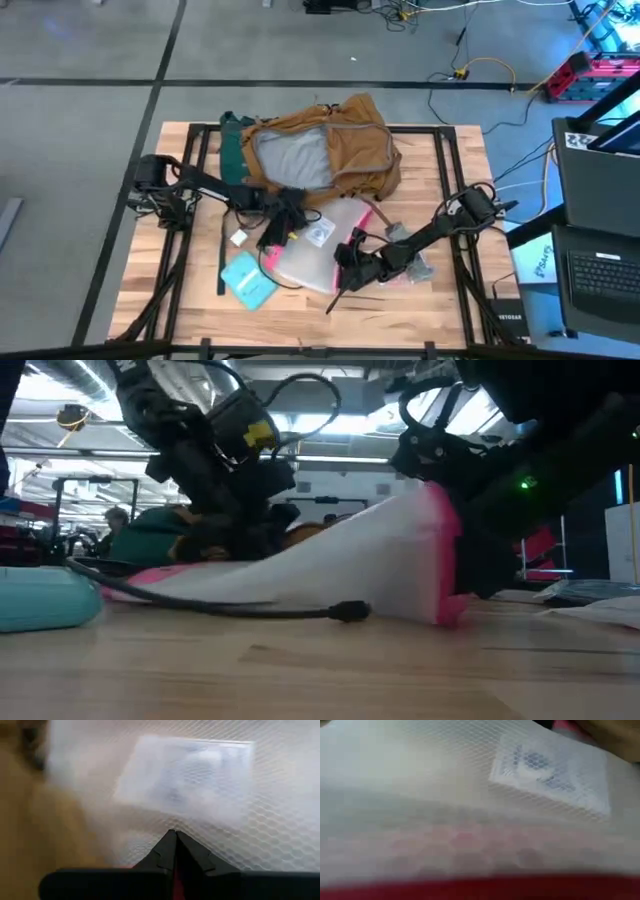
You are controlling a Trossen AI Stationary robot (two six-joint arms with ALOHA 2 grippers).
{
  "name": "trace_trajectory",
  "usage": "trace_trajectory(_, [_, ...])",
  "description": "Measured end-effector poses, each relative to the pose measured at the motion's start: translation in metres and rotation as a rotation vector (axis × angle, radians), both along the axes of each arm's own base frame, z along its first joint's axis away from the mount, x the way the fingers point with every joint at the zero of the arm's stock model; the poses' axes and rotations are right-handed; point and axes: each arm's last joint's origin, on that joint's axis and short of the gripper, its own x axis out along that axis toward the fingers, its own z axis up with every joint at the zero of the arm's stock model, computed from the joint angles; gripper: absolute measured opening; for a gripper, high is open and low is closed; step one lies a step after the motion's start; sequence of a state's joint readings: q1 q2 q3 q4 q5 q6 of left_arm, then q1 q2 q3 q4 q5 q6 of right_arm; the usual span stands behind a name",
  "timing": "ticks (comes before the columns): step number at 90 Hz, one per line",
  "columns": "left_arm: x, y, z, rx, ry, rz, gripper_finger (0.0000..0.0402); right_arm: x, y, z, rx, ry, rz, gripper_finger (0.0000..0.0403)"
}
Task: Unpack backpack
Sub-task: Remove the blue playing cards from the pink zipper pouch
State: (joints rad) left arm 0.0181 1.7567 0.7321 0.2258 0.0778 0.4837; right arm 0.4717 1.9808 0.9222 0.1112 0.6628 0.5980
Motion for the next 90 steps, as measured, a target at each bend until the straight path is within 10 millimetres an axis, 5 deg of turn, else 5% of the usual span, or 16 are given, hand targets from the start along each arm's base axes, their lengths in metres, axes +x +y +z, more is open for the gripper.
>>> trace_trajectory(47, [0.001,-0.027,0.002,-0.065,-0.048,-0.207,0.0000,0.002,-0.005,0.001,-0.032,-0.008,-0.012,0.0185])
trace_trajectory(90, [0.001,-0.029,0.002,-0.089,-0.066,-0.266,0.0000,0.007,-0.003,0.004,-0.058,-0.041,0.047,0.0294])
